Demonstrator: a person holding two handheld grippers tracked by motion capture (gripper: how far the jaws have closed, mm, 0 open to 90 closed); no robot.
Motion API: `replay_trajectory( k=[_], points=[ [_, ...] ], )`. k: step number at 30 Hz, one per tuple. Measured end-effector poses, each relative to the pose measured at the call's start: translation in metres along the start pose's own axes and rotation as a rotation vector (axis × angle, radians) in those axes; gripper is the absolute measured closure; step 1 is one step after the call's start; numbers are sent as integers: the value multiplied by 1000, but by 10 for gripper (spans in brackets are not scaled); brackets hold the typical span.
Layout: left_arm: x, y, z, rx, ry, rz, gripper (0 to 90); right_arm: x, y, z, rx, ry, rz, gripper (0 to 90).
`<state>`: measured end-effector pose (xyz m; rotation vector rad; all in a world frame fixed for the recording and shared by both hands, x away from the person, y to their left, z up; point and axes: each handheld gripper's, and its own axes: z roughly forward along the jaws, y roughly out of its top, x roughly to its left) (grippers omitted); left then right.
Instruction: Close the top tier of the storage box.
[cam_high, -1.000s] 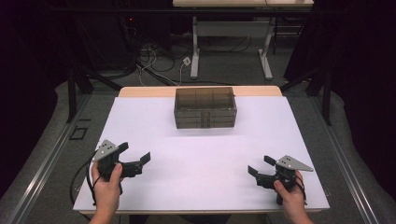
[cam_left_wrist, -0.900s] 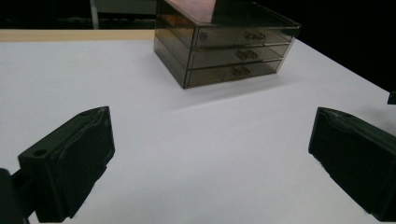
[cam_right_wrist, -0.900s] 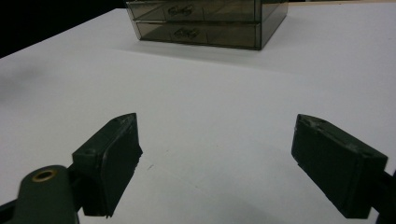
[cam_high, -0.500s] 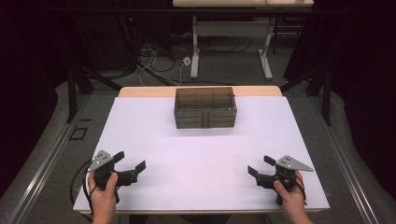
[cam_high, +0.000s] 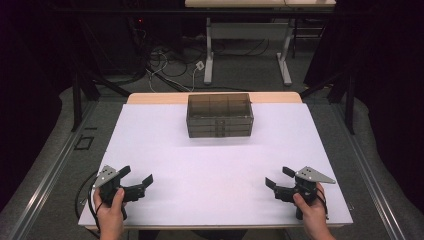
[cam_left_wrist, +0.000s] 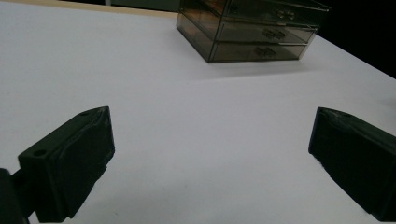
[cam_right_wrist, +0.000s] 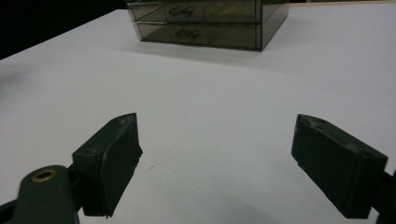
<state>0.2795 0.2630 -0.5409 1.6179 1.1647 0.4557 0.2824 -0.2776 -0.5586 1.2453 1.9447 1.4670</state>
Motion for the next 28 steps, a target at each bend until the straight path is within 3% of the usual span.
replay_trajectory(
  k=[3, 8, 12, 18, 28],
  points=[
    [3, -2, -1, 1, 13, 3, 4, 0, 0, 0, 2, 1, 1, 149],
    [8, -6, -1, -12, 13, -42, 4, 0, 0, 0, -1, 3, -3, 149],
    [12, -8, -2, -9, 26, -56, 4, 0, 1, 0, 1, 6, -3, 149],
    [15, -11, -1, 2, 62, -47, 5, 0, 1, -1, 4, 6, -1, 149],
    [14, -12, 1, 10, 63, -41, 6, -1, 1, -1, 1, 5, -1, 149]
  ],
)
